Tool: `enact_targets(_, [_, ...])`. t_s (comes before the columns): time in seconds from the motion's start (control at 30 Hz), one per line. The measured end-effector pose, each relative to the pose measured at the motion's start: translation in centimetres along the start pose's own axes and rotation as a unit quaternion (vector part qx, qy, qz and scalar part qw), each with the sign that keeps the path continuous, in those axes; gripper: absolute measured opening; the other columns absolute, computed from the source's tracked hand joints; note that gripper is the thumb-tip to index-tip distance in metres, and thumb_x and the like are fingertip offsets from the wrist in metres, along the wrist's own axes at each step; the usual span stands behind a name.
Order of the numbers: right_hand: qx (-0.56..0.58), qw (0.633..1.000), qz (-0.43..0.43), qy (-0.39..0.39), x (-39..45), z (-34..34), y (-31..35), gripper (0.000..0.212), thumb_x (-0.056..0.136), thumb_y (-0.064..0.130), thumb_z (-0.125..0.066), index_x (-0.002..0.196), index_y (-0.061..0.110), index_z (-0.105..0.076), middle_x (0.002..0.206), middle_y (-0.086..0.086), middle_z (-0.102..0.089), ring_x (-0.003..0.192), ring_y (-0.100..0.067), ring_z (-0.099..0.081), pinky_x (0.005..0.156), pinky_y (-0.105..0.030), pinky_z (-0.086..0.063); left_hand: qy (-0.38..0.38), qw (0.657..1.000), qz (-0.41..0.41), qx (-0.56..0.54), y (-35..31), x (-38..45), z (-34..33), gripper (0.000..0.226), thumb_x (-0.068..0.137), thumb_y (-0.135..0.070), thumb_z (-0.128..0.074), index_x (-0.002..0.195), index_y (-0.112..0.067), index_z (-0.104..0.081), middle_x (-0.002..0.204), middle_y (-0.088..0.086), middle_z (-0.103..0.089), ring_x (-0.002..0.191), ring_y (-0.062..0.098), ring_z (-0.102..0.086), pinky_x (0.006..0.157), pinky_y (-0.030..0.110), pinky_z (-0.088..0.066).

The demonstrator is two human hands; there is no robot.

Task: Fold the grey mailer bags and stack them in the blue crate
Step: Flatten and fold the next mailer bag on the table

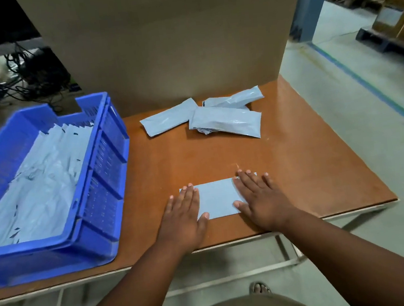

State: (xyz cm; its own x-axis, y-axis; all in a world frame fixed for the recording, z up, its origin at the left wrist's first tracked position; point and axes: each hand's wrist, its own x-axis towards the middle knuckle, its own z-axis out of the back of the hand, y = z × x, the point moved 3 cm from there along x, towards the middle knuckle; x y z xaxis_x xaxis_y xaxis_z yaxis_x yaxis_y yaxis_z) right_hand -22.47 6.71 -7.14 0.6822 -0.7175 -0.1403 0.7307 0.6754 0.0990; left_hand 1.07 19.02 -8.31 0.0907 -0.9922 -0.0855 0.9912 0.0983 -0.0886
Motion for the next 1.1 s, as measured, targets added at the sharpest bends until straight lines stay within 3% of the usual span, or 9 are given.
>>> enact_targets(0.17, [-0.025, 0.998, -0.047, 0.019, -1.4, 0.6, -2.8, 0.086, 0.099, 0.069, 0.007, 0.169, 0.022, -0.002, 0.178, 0.001, 0.008, 0.163, -0.021, 0.008, 0.129, -0.059, 0.001, 0.02, 0.997, 0.08, 0.012, 2.7, -1.7, 1.3, 0.088, 0.093, -0.061, 0.006, 0.17, -0.02, -0.007, 0.178, -0.001, 0.002, 0.164, 0.016, 0.003, 0.131, 0.047, -0.001])
enact_targets(0.23, [-0.005, 0.998, -0.065, 0.001, -1.1, 1.7, -2.8, 0.082, 0.102, 0.066, 0.002, 0.17, 0.02, -0.004, 0.178, -0.001, 0.008, 0.163, -0.021, 0.01, 0.13, -0.058, 0.003, -0.002, 0.996, 0.092, 0.005, 1.7, -1.7, 2.3, 0.088, 0.095, -0.058, 0.001, 0.169, -0.015, -0.02, 0.178, 0.005, -0.008, 0.164, 0.021, -0.005, 0.132, 0.047, -0.006])
enact_targets(0.3, [-0.002, 0.999, -0.043, -0.029, -0.3, 3.0, -1.4, 0.076, 0.106, 0.061, -0.005, 0.17, 0.019, -0.002, 0.177, -0.003, 0.009, 0.163, -0.022, 0.012, 0.13, -0.056, 0.004, -0.044, 0.998, 0.045, -0.01, -0.7, -1.1, 3.2, 0.078, 0.101, -0.05, -0.011, 0.166, -0.011, -0.03, 0.176, 0.009, -0.018, 0.163, 0.024, -0.014, 0.132, 0.046, -0.012])
enact_targets(0.4, [-0.028, 0.999, 0.045, -0.01, 1.1, 3.2, 2.7, 0.072, 0.108, 0.055, -0.006, 0.169, 0.017, 0.002, 0.177, -0.005, 0.011, 0.163, -0.023, 0.014, 0.129, -0.055, 0.01, -0.035, 0.997, -0.032, -0.054, -4.7, 1.0, 3.6, 0.075, 0.102, -0.047, -0.008, 0.169, -0.013, -0.016, 0.178, 0.005, -0.005, 0.164, 0.019, -0.001, 0.133, 0.038, -0.007])
enact_targets(0.53, [-0.017, 0.996, 0.085, 0.022, 1.7, 1.2, 4.6, 0.081, 0.098, 0.054, 0.005, 0.17, 0.017, 0.002, 0.177, -0.004, 0.008, 0.163, -0.021, 0.013, 0.129, -0.057, 0.008, 0.004, 0.998, -0.041, -0.047, -5.6, 2.6, 1.9, 0.081, 0.098, -0.051, 0.001, 0.17, -0.014, -0.006, 0.178, 0.004, 0.002, 0.164, 0.016, 0.007, 0.133, 0.037, -0.001])
enact_targets(0.67, [0.001, 0.998, 0.065, 0.007, 0.7, 0.2, 1.2, 0.077, 0.105, 0.063, -0.009, 0.17, 0.022, 0.001, 0.176, 0.002, 0.011, 0.163, -0.02, 0.011, 0.13, -0.058, 0.0, 0.01, 1.0, 0.003, 0.002, -0.9, 1.1, 0.2, 0.075, 0.106, -0.057, -0.01, 0.17, -0.019, -0.009, 0.178, 0.0, 0.001, 0.164, 0.015, 0.003, 0.131, 0.051, -0.011])
enact_targets(0.83, [0.022, 0.998, 0.047, 0.019, 0.5, 0.9, -2.6, 0.075, 0.106, 0.066, -0.006, 0.17, 0.028, -0.003, 0.177, 0.005, 0.006, 0.164, -0.018, 0.004, 0.13, -0.056, 0.004, 0.055, 0.997, 0.059, 0.016, 3.2, 0.0, 1.8, 0.087, 0.096, -0.068, 0.001, 0.17, -0.023, -0.006, 0.178, -0.004, 0.005, 0.164, 0.016, 0.005, 0.131, 0.048, -0.001])
enact_targets(0.97, [0.075, 0.997, 0.007, -0.012, 2.3, 3.9, -3.9, 0.064, 0.104, 0.064, -0.037, 0.159, 0.032, -0.038, 0.166, 0.005, -0.034, 0.154, -0.022, -0.032, 0.128, -0.057, -0.011, 0.014, 0.998, 0.059, -0.029, 1.2, 2.1, 4.9, 0.07, 0.107, -0.06, -0.029, 0.164, -0.02, -0.03, 0.171, 0.002, -0.03, 0.156, 0.021, -0.029, 0.127, 0.037, -0.025])
enact_targets(1.1, [0.074, 0.994, 0.07, 0.047, 5.1, 6.3, -2.3, 0.072, 0.089, 0.076, -0.055, 0.149, 0.039, -0.044, 0.139, 0.003, -0.051, 0.135, -0.023, -0.048, 0.126, -0.062, -0.015, 0.052, 0.996, -0.014, -0.07, -2.4, 6.1, 6.9, 0.078, 0.096, -0.064, -0.059, 0.162, -0.032, -0.031, 0.166, -0.005, -0.038, 0.15, 0.019, -0.037, 0.124, 0.038, -0.033])
